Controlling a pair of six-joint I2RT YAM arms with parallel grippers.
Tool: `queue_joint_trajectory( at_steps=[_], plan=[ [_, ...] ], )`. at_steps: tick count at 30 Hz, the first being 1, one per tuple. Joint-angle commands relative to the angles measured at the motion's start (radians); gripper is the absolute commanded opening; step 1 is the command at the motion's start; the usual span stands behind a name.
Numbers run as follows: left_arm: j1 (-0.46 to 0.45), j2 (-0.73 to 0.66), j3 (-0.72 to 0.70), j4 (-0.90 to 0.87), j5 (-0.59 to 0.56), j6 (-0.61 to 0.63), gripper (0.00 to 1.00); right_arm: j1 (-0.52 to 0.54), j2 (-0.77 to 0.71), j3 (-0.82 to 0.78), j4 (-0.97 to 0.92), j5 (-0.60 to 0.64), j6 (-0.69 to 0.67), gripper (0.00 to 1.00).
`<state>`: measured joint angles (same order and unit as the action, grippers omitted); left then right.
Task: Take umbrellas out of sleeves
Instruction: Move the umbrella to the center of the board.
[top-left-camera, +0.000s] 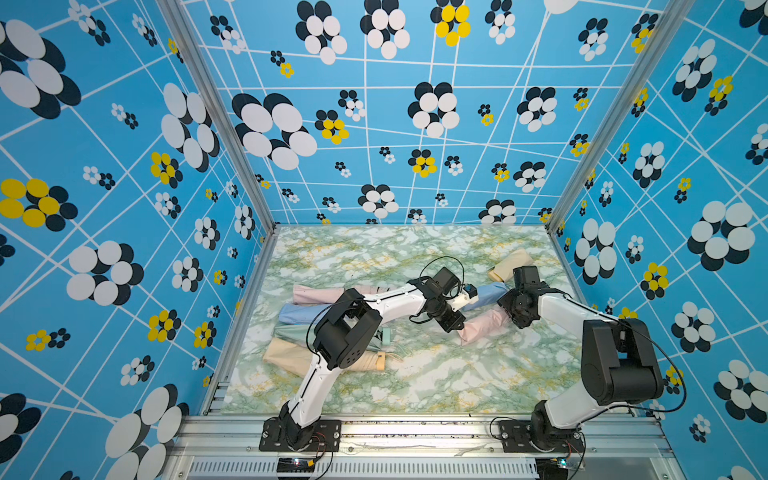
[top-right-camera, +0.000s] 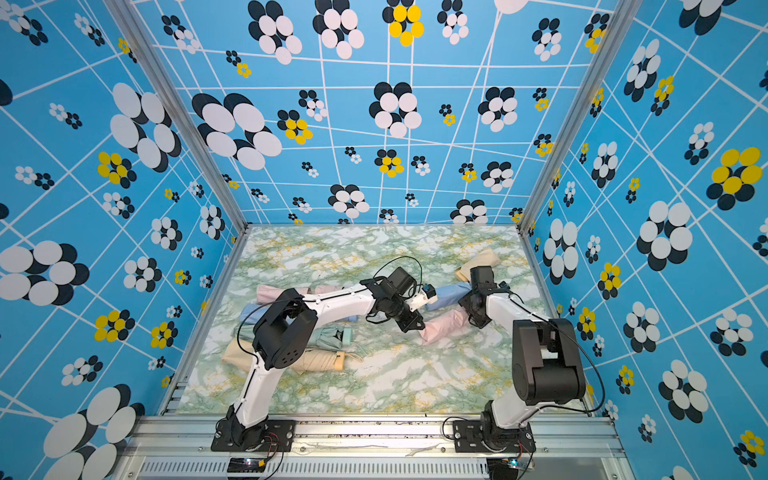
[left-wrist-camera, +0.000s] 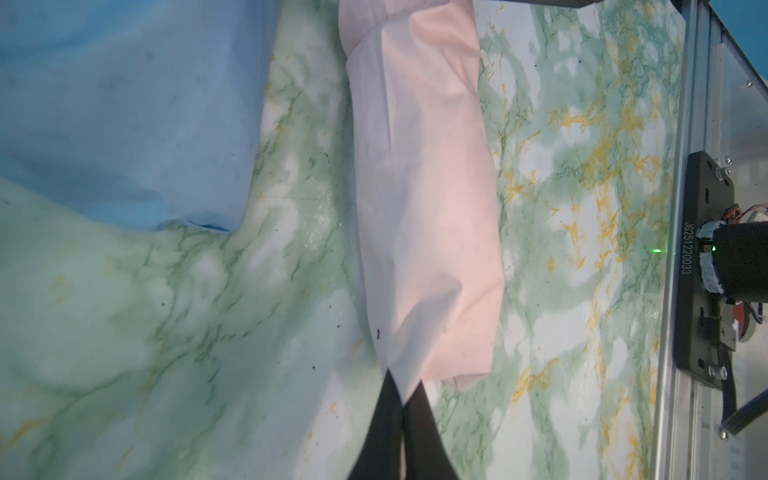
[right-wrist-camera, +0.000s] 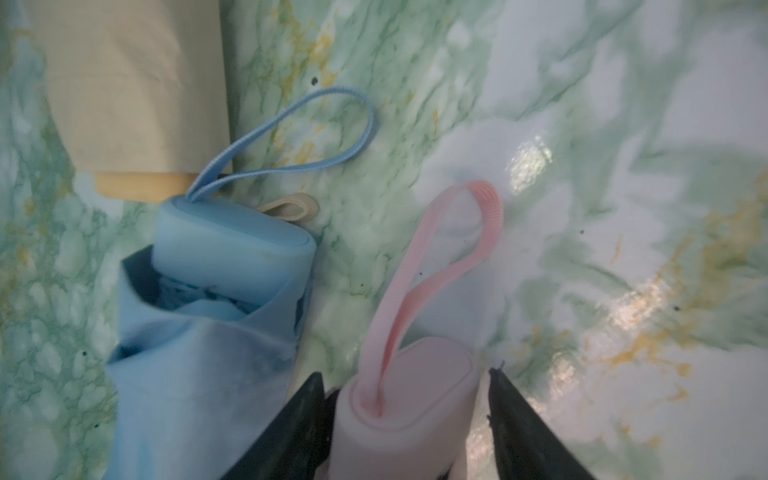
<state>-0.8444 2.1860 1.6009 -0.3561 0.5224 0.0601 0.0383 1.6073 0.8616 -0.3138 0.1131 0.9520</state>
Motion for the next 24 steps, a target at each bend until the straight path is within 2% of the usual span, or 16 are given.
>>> queue_joint_trajectory(
  at_steps=[1, 6, 9, 14, 16, 24],
  plan=[
    [0.002, 0.014, 0.013, -0.007, -0.007, -0.013, 0.04, -0.01, 0.019, 0.027, 0.004, -0.013, 0.033, 0.62],
    [0.002, 0.011, 0.008, -0.006, -0.009, -0.015, 0.0, -0.014, 0.033, 0.024, 0.007, -0.028, 0.051, 0.54],
    [0.002, 0.005, 0.001, 0.002, -0.012, -0.018, 0.0, -0.014, 0.041, 0.015, 0.011, -0.05, 0.07, 0.44],
    [0.006, -0.011, -0.014, 0.0, -0.023, -0.015, 0.0, -0.014, 0.03, -0.026, 0.031, -0.082, 0.096, 0.2],
    [0.007, -0.021, -0.025, 0.001, -0.033, -0.015, 0.0, -0.014, 0.015, -0.048, 0.034, -0.105, 0.108, 0.14],
    [0.031, -0.112, -0.145, 0.035, -0.064, -0.044, 0.0, -0.006, -0.143, -0.252, 0.067, -0.145, 0.263, 0.09]
  ],
)
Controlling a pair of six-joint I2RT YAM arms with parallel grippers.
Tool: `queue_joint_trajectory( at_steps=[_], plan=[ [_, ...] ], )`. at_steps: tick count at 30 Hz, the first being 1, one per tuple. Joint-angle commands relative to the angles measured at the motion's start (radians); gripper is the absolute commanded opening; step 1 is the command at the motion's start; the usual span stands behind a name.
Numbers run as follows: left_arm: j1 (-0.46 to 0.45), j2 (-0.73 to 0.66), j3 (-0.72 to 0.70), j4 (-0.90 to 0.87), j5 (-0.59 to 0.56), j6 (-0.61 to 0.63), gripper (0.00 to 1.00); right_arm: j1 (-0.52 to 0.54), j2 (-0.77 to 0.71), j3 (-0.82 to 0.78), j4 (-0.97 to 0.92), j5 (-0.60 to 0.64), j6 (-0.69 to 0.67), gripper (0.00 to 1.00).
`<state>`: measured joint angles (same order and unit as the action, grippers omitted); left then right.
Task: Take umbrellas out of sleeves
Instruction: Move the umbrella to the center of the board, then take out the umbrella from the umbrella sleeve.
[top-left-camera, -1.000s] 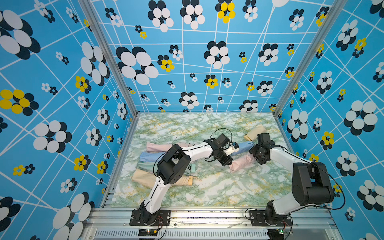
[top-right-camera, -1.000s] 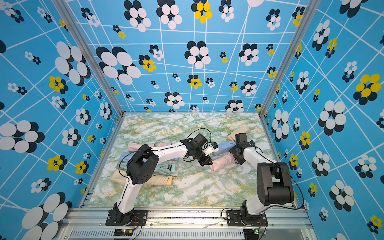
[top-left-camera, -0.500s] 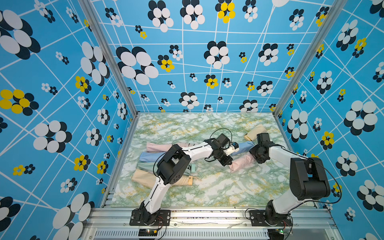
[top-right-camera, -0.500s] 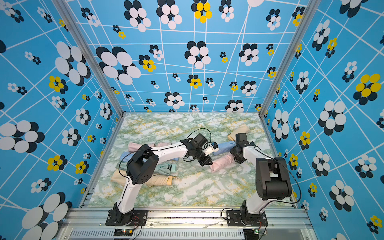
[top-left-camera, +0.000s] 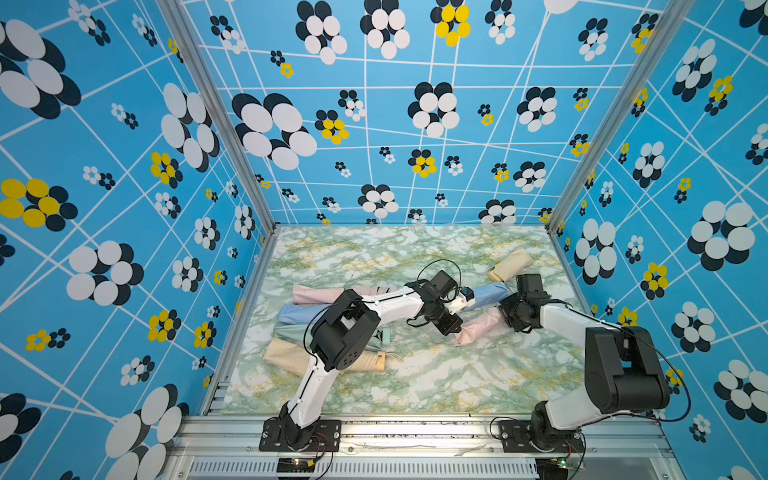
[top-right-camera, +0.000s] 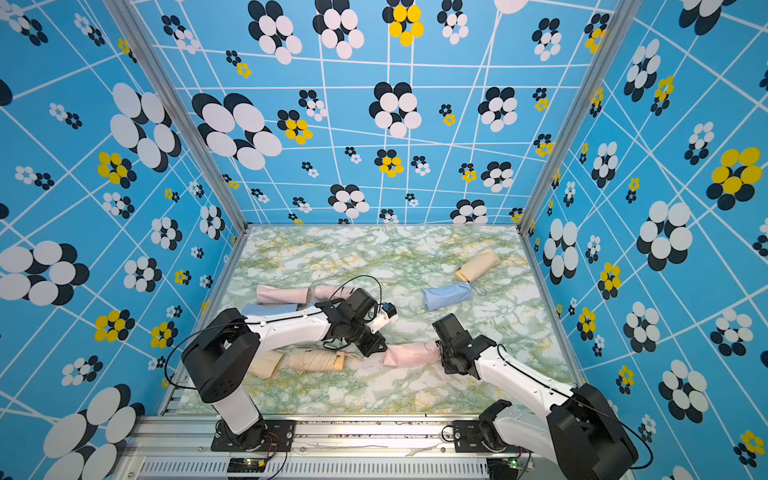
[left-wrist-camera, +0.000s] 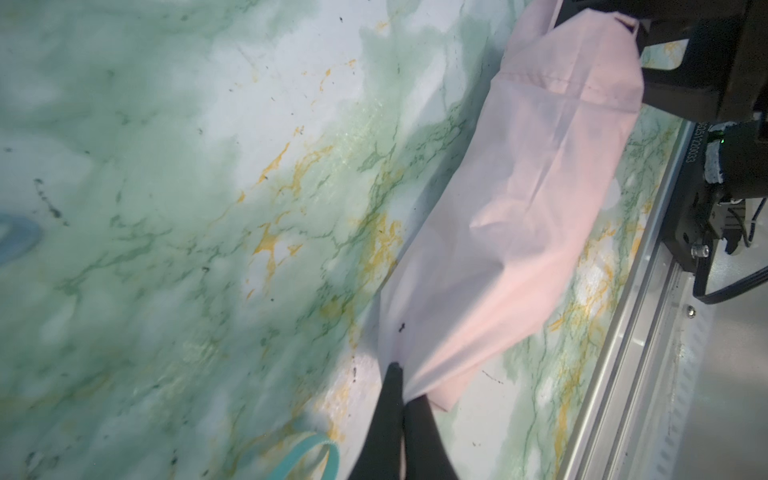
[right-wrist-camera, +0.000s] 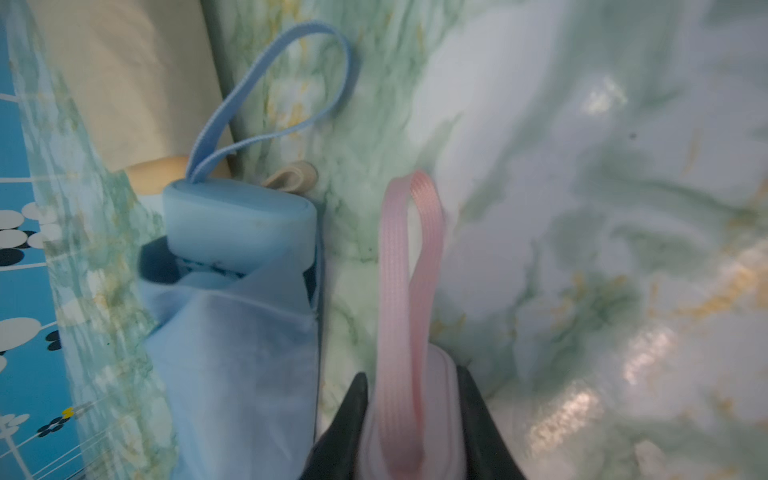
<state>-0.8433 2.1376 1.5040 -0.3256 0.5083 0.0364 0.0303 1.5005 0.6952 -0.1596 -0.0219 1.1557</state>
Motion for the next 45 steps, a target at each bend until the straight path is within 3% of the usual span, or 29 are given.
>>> queue_joint_trajectory(
  at_steps=[1, 11, 14, 22, 32, 45],
  plan=[
    [0.03, -0.08, -0.066, 0.005, -0.053, -0.021, 0.0, 0.008, -0.069, -0.115, -0.096, -0.001, 0.093, 0.09],
    [0.048, -0.263, -0.303, 0.043, -0.096, -0.055, 0.0, 0.269, -0.315, -0.24, -0.309, 0.167, 0.457, 0.06],
    [0.067, -0.314, -0.368, 0.051, -0.095, -0.073, 0.0, 0.351, -0.35, -0.237, -0.372, 0.207, 0.537, 0.0],
    [0.076, -0.392, -0.475, 0.043, -0.136, -0.092, 0.0, 0.506, -0.372, -0.249, -0.424, 0.262, 0.75, 0.0],
    [0.076, -0.433, -0.515, 0.045, -0.152, -0.101, 0.0, 0.534, -0.339, -0.273, -0.426, 0.278, 0.835, 0.0],
    [0.077, -0.432, -0.507, 0.042, -0.157, -0.098, 0.0, 0.534, -0.367, -0.217, -0.554, 0.297, 0.839, 0.0]
  ],
)
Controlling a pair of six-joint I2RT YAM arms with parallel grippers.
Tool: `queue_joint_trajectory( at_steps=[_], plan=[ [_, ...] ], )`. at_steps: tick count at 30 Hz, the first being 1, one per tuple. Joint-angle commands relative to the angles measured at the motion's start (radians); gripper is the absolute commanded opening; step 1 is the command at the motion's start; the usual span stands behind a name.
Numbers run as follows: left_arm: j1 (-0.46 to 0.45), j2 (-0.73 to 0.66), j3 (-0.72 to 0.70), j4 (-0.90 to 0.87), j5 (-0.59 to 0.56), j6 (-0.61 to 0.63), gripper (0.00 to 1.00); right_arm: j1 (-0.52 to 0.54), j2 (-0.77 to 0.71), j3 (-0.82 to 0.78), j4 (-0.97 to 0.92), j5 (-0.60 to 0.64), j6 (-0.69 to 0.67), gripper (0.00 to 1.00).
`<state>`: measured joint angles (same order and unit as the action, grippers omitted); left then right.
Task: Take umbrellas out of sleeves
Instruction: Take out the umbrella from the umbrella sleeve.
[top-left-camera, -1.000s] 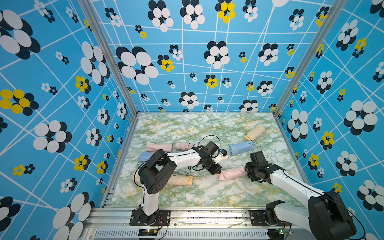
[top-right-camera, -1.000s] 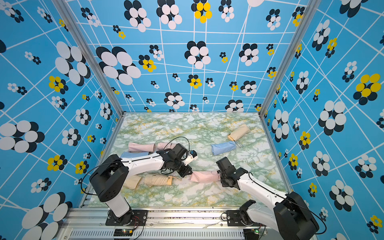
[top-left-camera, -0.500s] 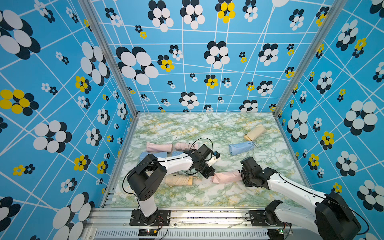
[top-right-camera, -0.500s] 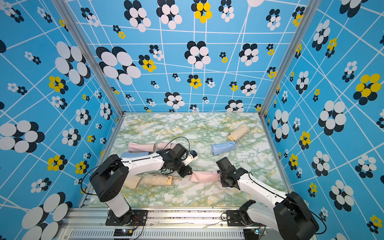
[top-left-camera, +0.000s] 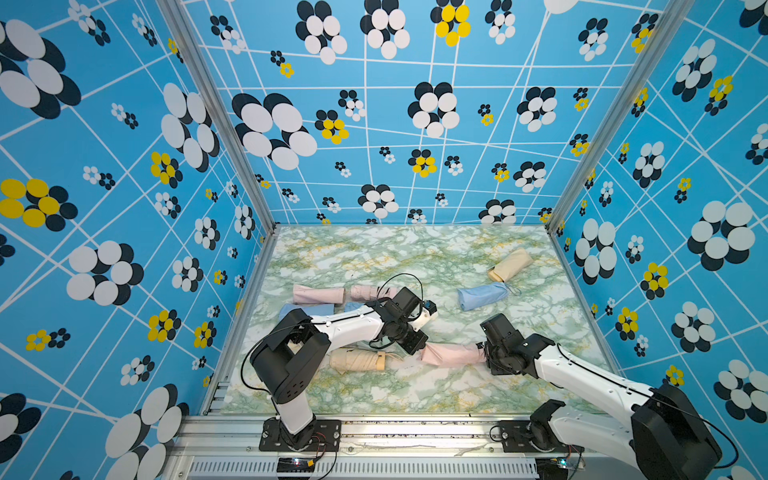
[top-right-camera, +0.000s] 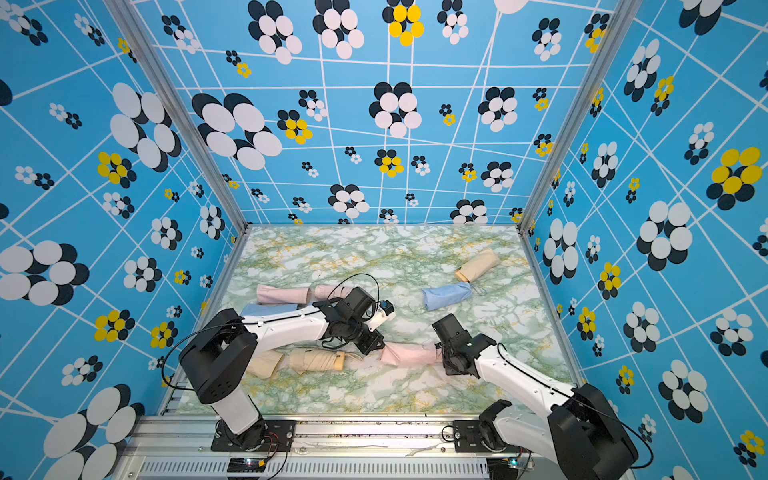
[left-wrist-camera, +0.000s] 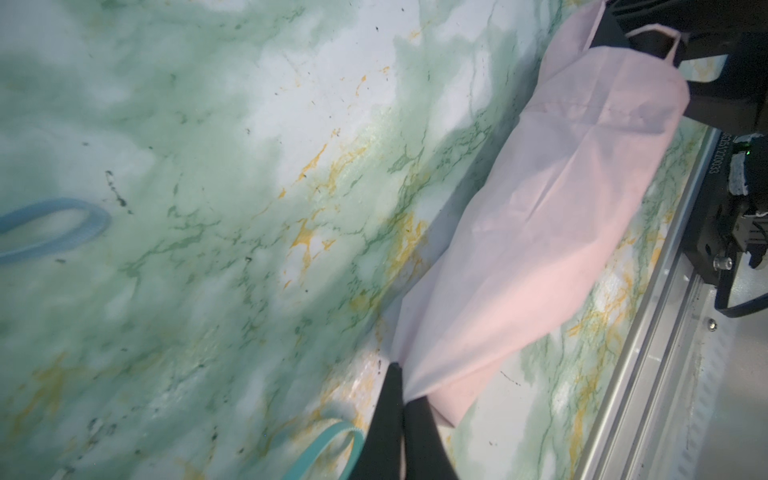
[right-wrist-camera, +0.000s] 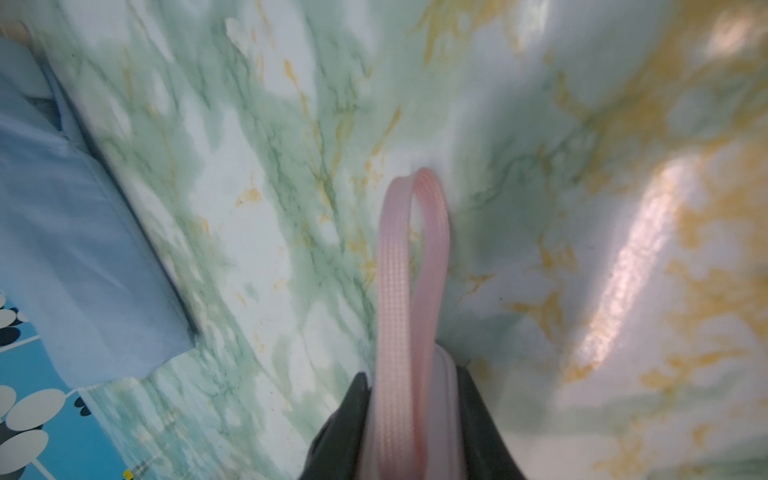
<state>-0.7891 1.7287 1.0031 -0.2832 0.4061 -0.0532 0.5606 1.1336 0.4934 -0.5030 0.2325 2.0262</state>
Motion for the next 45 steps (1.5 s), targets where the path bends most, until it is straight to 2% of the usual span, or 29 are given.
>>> queue_joint_trajectory(
  at_steps=[1, 9, 16, 26, 45],
  plan=[
    [0.023, -0.021, -0.005, -0.001, -0.053, -0.008, 0.0, 0.003, -0.008, -0.019, -0.202, 0.046, -0.038, 0.0],
    [0.023, -0.029, -0.011, 0.001, -0.053, -0.01, 0.0, 0.003, -0.04, -0.039, -0.164, 0.07, -0.049, 0.0],
    [0.022, -0.039, -0.019, -0.007, -0.039, -0.008, 0.0, 0.004, 0.005, 0.02, -0.235, 0.095, -0.037, 0.0],
    [0.021, -0.087, -0.059, -0.017, -0.026, -0.014, 0.0, 0.002, 0.026, 0.03, -0.23, 0.107, 0.026, 0.0],
    [0.018, -0.124, -0.086, -0.042, -0.012, -0.025, 0.0, -0.04, 0.037, 0.042, -0.244, 0.146, 0.033, 0.0]
  ],
)
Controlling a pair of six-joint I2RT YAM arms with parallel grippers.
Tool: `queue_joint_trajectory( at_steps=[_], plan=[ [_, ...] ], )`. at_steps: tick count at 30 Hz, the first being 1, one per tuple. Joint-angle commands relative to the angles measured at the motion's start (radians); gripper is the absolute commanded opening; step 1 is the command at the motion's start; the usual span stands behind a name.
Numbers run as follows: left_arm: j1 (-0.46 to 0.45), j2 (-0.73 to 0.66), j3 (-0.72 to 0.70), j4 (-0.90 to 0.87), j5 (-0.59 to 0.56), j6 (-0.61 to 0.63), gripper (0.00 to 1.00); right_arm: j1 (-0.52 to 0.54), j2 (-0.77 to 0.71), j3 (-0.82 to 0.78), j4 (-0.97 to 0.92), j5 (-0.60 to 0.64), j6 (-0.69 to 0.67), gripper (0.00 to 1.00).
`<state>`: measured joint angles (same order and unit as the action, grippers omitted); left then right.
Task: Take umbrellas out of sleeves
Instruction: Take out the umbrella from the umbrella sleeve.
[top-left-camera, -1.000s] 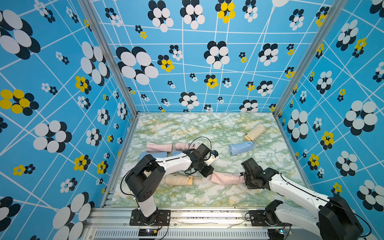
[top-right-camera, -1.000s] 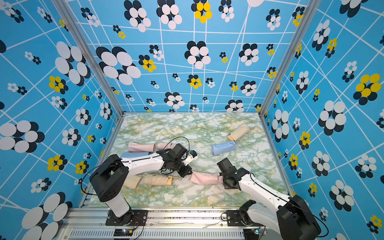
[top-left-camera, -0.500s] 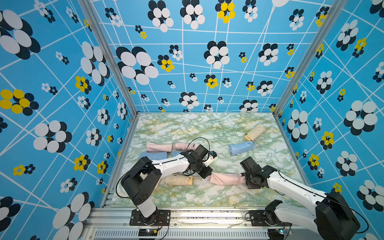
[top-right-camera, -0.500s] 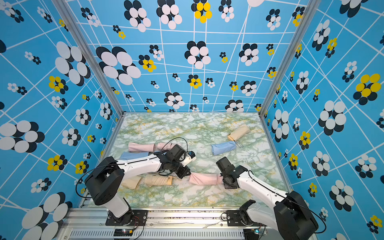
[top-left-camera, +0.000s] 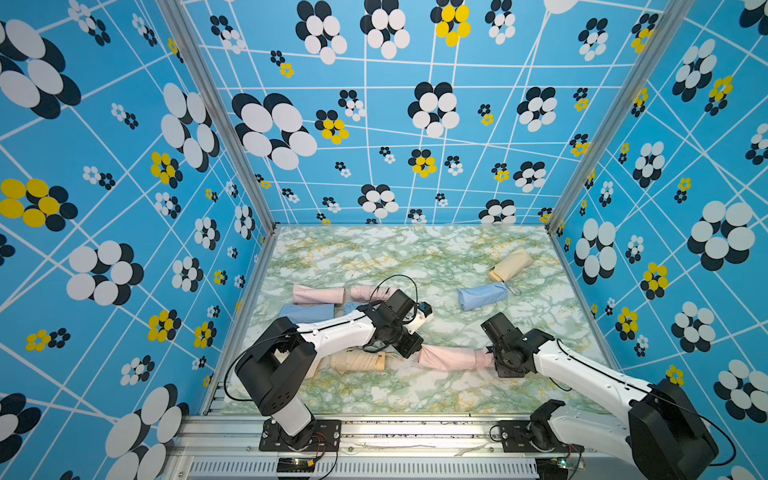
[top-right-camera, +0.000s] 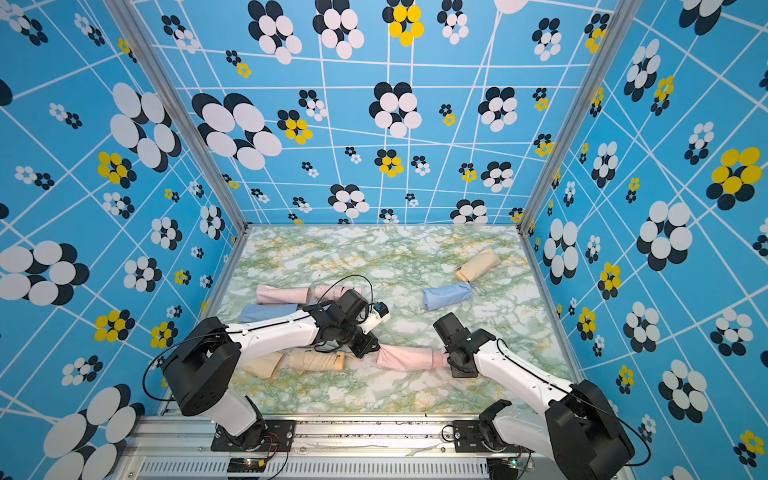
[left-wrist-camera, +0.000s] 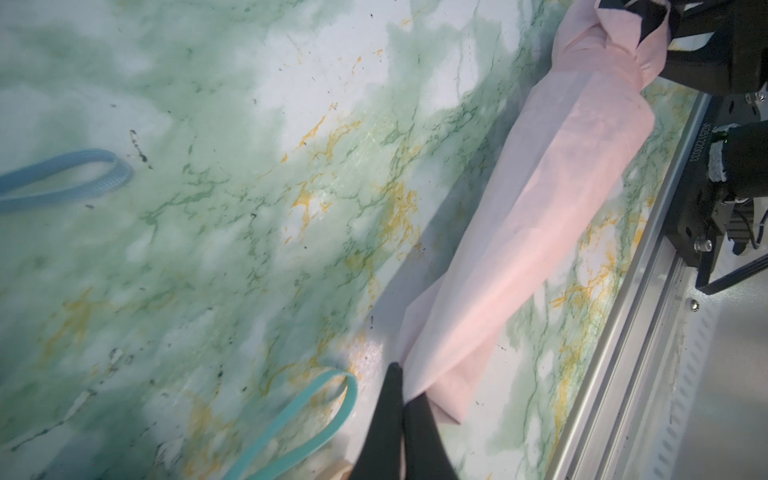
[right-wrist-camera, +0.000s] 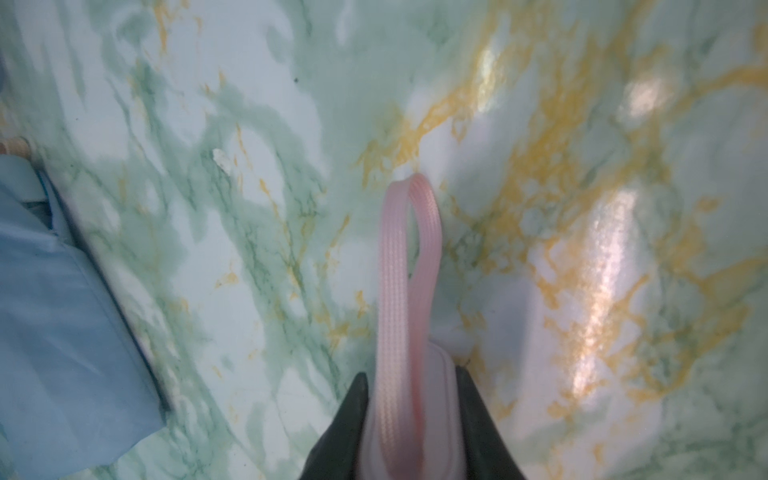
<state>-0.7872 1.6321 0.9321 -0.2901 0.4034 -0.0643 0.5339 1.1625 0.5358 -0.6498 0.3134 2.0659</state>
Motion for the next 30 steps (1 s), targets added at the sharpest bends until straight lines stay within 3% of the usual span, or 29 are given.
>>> queue_joint_trajectory(
  at_steps=[1, 30],
  plan=[
    [0.016, -0.029, -0.016, -0.035, -0.009, -0.015, 0.0, -0.017, 0.007, 0.001, -0.096, 0.066, -0.006, 0.0],
    [0.005, -0.044, -0.029, -0.066, -0.002, -0.002, 0.0, -0.14, -0.001, -0.006, -0.115, 0.111, -0.103, 0.0]
  ],
)
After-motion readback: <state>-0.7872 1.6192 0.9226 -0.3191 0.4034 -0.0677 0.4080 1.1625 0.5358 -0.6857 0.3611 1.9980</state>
